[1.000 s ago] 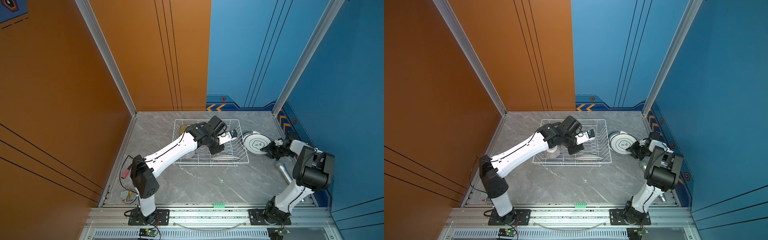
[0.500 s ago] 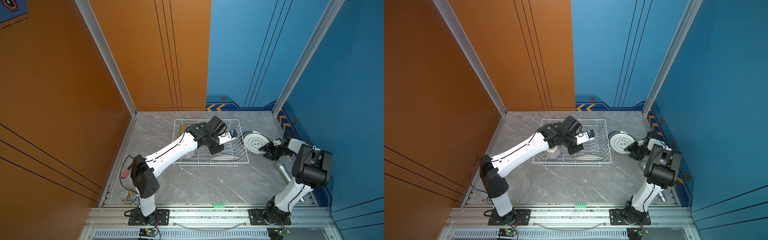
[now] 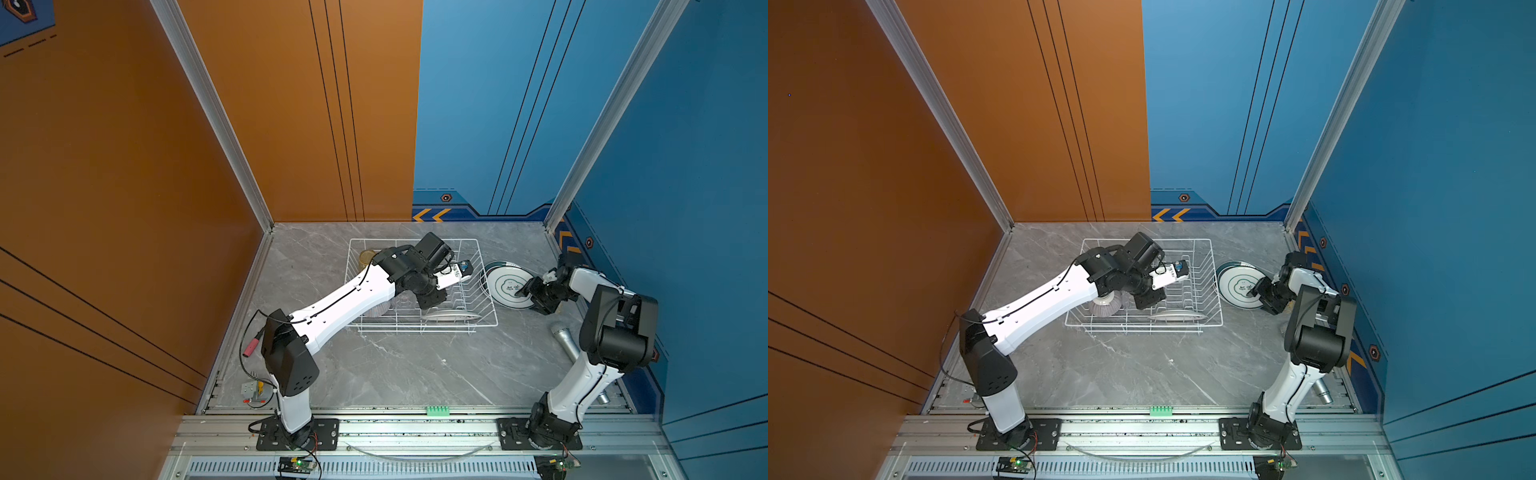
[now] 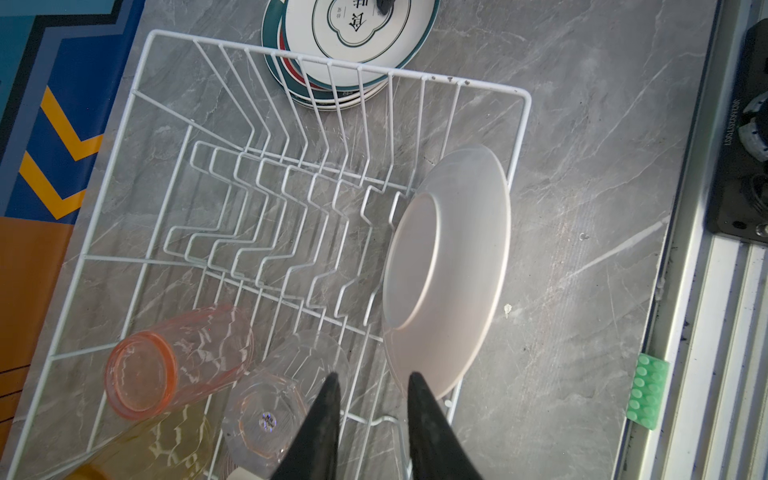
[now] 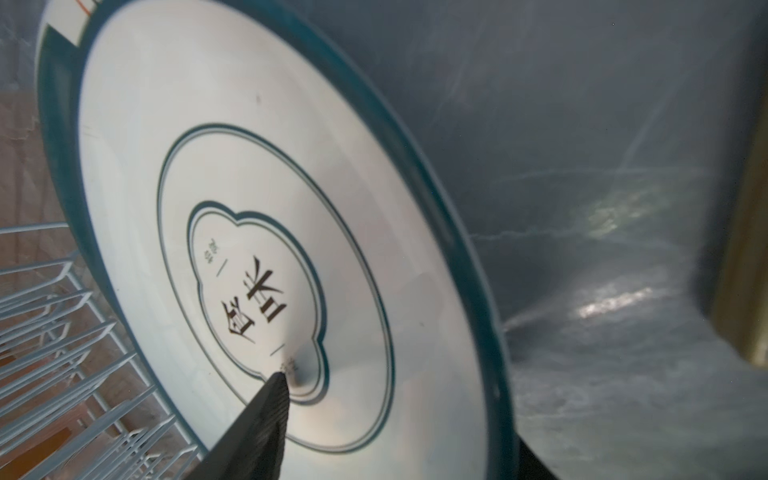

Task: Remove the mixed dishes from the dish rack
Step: 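Lower the white plate flat onto the stacked plates with the right gripper, then open and raise the right gripper while the left gripper reaches into the rack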

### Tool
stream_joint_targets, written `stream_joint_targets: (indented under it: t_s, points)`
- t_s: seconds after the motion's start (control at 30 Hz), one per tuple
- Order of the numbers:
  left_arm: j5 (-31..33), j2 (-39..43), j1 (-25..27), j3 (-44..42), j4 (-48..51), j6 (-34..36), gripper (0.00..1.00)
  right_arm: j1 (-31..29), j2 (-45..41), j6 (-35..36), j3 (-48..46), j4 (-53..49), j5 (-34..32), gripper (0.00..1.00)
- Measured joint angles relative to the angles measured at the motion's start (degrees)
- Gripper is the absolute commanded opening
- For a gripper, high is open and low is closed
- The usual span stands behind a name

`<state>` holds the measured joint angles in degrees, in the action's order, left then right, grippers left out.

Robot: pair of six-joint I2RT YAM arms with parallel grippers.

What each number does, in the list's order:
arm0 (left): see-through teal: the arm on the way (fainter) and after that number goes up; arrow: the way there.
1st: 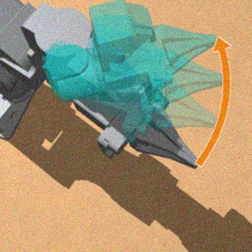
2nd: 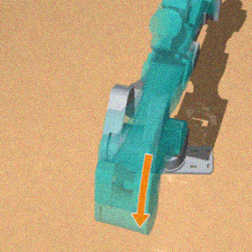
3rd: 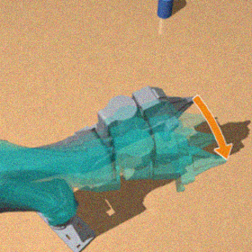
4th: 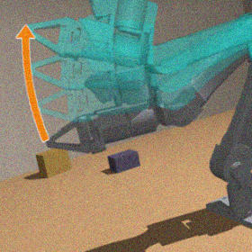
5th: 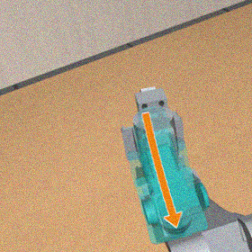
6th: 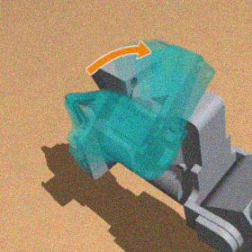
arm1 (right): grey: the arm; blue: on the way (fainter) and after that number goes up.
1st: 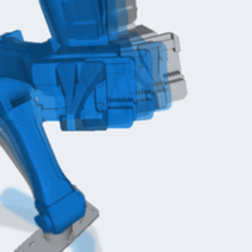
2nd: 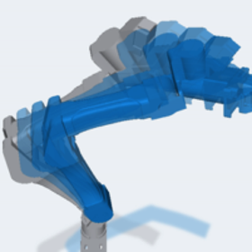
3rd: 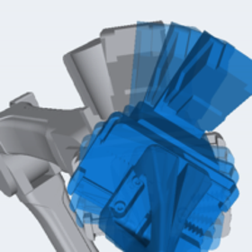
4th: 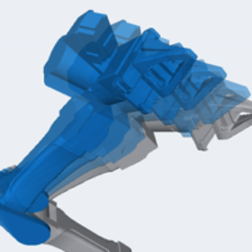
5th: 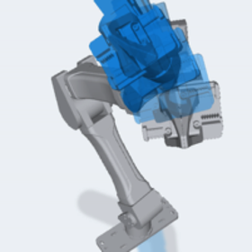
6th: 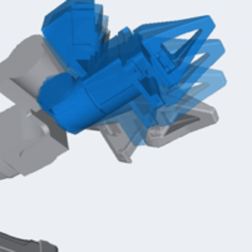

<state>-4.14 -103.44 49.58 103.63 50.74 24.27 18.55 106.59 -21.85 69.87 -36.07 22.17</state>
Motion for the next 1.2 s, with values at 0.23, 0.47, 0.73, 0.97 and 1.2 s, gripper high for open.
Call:
stream_joint_targets:
  t_s: [0.23,0.47,0.73,0.97,1.2]
  points:
    - [0.74,0.0,0.0,0.0,0.15,0.37,0.3,-1.88,1.81,-0.02,3.23,-1.99,-3.43,0.64]
    - [1.18,0.0,0.0,0.0,0.15,0.42,0.3,-4.31,4.07,0.02,6.8,-3.85,-6.91,0.65]
    - [1.57,0.0,0.0,0.0,0.15,0.46,0.3,-5.75,5.4,0.0,8.85,-5.42,-8.79,0.65]
    - [1.57,0.0,0.0,0.0,0.15,0.83,0.3,-5.73,5.4,0.04,8.9,-5.49,-8.96,0.65]
    - [0.68,0.0,0.52,0.0,1.01,1.27,0.3,-3.26,2.89,1.07,6.82,-5.79,-8.9,0.65]
